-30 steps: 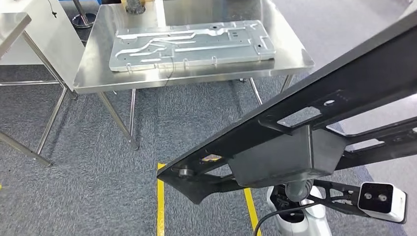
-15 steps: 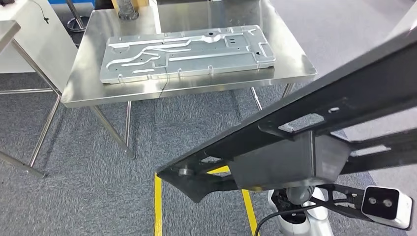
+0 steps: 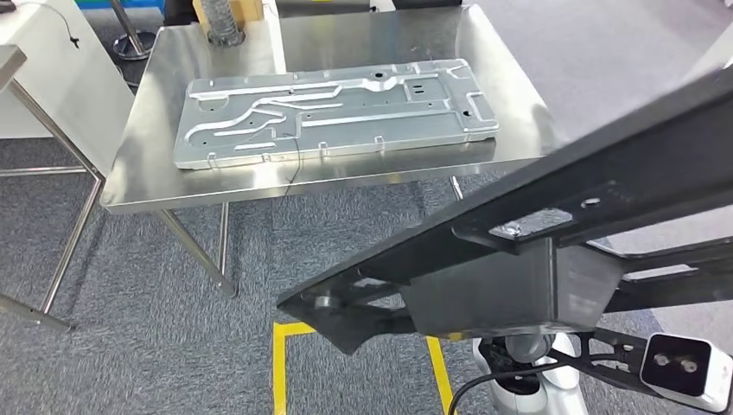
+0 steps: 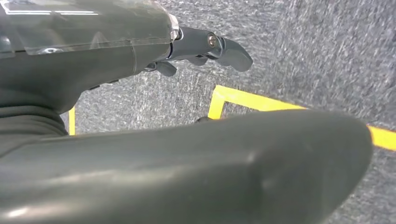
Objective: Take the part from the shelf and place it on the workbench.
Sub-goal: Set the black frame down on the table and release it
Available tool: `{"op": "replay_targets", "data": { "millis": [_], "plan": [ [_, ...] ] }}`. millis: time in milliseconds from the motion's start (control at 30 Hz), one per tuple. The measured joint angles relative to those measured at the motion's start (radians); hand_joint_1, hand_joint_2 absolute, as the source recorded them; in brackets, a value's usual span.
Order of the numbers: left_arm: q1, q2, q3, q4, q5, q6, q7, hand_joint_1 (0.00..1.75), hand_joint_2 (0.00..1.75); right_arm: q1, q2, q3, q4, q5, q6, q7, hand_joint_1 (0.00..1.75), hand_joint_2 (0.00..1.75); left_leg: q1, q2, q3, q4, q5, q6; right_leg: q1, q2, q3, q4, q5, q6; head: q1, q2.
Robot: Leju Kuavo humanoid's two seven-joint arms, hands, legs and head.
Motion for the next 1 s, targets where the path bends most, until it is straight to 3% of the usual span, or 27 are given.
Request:
{"op": "replay_targets", "data": {
  "millis": [67, 133, 167, 200, 233, 300, 367, 500, 567, 633, 700, 733, 767, 800, 867, 900, 1000],
  "plan": [
    [-0.001, 0.000, 0.001, 0.000, -0.001, -0.002, -0.001, 0.00, 0.00, -0.002, 0.000, 0.000, -0.009, 0.008, -0.001, 0.000, 1.75, 1.75, 0.001, 0.000, 0.022, -0.011, -0.010, 0.008, -0.002, -0.003, -0.058, 0.099, -0.026, 0.007, 0.000, 0.000],
    [-0.002, 0.000, 0.004, 0.000, -0.003, -0.005, -0.001, 0.00, 0.00, -0.001, 0.000, 0.000, -0.014, 0.014, -0.004, 0.000, 1.75, 1.75, 0.001, 0.000, 0.039, -0.013, -0.025, 0.012, -0.002, -0.004, -0.146, 0.206, -0.074, 0.016, 0.000, 0.000],
    [-0.001, 0.000, 0.006, 0.000, -0.004, -0.007, -0.002, 0.00, 0.00, 0.000, 0.000, 0.000, -0.015, 0.016, -0.005, 0.000, 1.75, 1.75, 0.000, -0.001, 0.049, -0.013, -0.035, 0.012, -0.002, -0.004, -0.179, 0.230, -0.089, 0.018, 0.000, 0.000],
    [-0.001, 0.000, 0.008, 0.000, -0.004, -0.008, -0.002, 0.00, 0.00, 0.001, 0.000, 0.000, -0.016, 0.018, -0.007, 0.000, 1.75, 1.75, -0.001, -0.001, 0.062, -0.013, -0.046, 0.011, -0.002, -0.004, -0.196, 0.222, -0.084, 0.017, 0.000, 0.000],
    [0.000, 0.000, 0.009, 0.000, -0.005, -0.010, -0.002, 0.00, 0.00, 0.001, 0.000, 0.000, -0.016, 0.020, -0.007, 0.000, 1.75, 1.75, -0.002, -0.001, 0.078, -0.013, -0.058, 0.010, -0.002, -0.004, -0.198, 0.184, -0.054, 0.014, 0.000, 0.000],
    [0.000, -0.001, 0.012, 0.000, -0.005, -0.012, -0.002, 0.00, 0.00, 0.002, 0.000, 0.000, -0.018, 0.022, -0.007, 0.000, 1.75, 1.75, -0.004, -0.001, 0.110, -0.012, -0.082, 0.006, 0.001, -0.005, -0.182, 0.067, 0.056, 0.002, 0.000, 0.000],
    [-0.003, -0.002, 0.014, 0.001, -0.005, -0.013, -0.003, 0.00, 0.00, 0.005, 0.000, 0.000, -0.020, 0.024, -0.009, 0.000, 1.75, 1.75, -0.005, -0.002, 0.127, -0.014, -0.103, -0.004, 0.009, -0.008, -0.172, 0.001, 0.123, -0.014, 0.001, 0.000],
    [-0.007, -0.002, 0.015, 0.001, -0.006, -0.012, -0.004, 0.00, 0.00, 0.002, 0.002, 0.000, -0.025, 0.025, -0.014, 0.000, 1.75, 1.75, -0.004, -0.001, 0.150, 0.008, -0.117, -0.026, 0.010, -0.007, -0.131, -0.029, 0.117, -0.041, 0.001, 0.000],
    [-0.011, -0.003, 0.015, 0.000, -0.007, -0.012, -0.004, 0.00, 0.00, -0.001, 0.003, 0.000, -0.025, 0.025, -0.015, 0.000, 1.75, 1.75, -0.001, 0.000, 0.105, 0.093, -0.137, -0.034, 0.006, -0.008, -0.104, -0.039, 0.105, -0.049, 0.001, 0.000],
    [-0.011, -0.003, 0.016, 0.000, -0.008, -0.011, -0.003, 0.00, 0.00, -0.002, 0.004, 0.000, -0.025, 0.025, -0.015, 0.000, 1.75, 1.75, 0.003, -0.001, 0.018, 0.213, -0.182, -0.043, 0.006, -0.008, -0.085, -0.041, 0.086, -0.053, 0.001, 0.000],
    [-0.007, -0.003, 0.016, 0.000, -0.008, -0.011, -0.002, 0.00, 0.00, -0.002, 0.004, 0.000, -0.024, 0.025, -0.017, 0.000, 1.75, 1.75, 0.005, -0.001, -0.046, 0.257, -0.206, -0.049, 0.005, -0.005, -0.059, -0.041, 0.064, -0.052, 0.001, 0.000],
    [-0.006, -0.003, 0.016, 0.000, -0.008, -0.011, -0.001, 0.00, 0.00, -0.002, 0.004, 0.000, -0.023, 0.024, -0.018, 0.000, 1.75, 1.75, 0.006, 0.000, -0.055, 0.227, -0.183, -0.049, 0.004, -0.003, -0.043, -0.041, 0.052, -0.050, 0.001, 0.000],
    [-0.005, -0.003, 0.016, 0.001, -0.008, -0.011, -0.001, 0.00, 0.00, -0.003, 0.004, 0.000, -0.023, 0.024, -0.019, 0.000, 1.75, 1.75, 0.006, 0.000, -0.053, 0.174, -0.139, -0.048, 0.003, -0.003, -0.025, -0.041, 0.039, -0.047, 0.001, 0.000],
    [-0.003, -0.003, 0.016, 0.001, -0.008, -0.011, -0.001, 0.00, 0.00, -0.003, 0.004, 0.000, -0.022, 0.023, -0.020, 0.000, 1.75, 1.75, 0.006, 0.000, -0.047, 0.111, -0.075, -0.045, 0.002, -0.003, -0.010, -0.041, 0.026, -0.044, 0.001, 0.000],
    [-0.001, -0.003, 0.017, 0.001, -0.008, -0.009, 0.000, 0.00, 0.00, -0.004, 0.003, 0.000, -0.020, 0.021, -0.020, 0.000, 1.75, 1.75, 0.001, 0.001, -0.038, 0.029, 0.005, -0.034, 0.003, -0.001, 0.009, -0.043, 0.005, -0.033, 0.001, 0.000],
    [-0.001, -0.002, 0.017, 0.001, -0.008, -0.008, 0.000, 0.00, 0.00, -0.005, 0.003, 0.001, -0.018, 0.020, -0.021, 0.000, 1.75, 1.75, -0.002, 0.002, -0.037, 0.013, 0.022, -0.026, 0.004, 0.000, 0.013, -0.042, -0.002, -0.027, 0.001, 0.000],
    [-0.002, -0.001, 0.018, 0.000, -0.008, -0.004, -0.002, 0.00, 0.00, -0.008, 0.003, 0.001, -0.018, 0.014, -0.022, 0.000, 1.75, 1.75, -0.001, 0.001, -0.018, -0.001, 0.012, -0.006, 0.003, -0.001, 0.014, -0.018, -0.004, -0.009, 0.001, 0.000]
  ]
}}
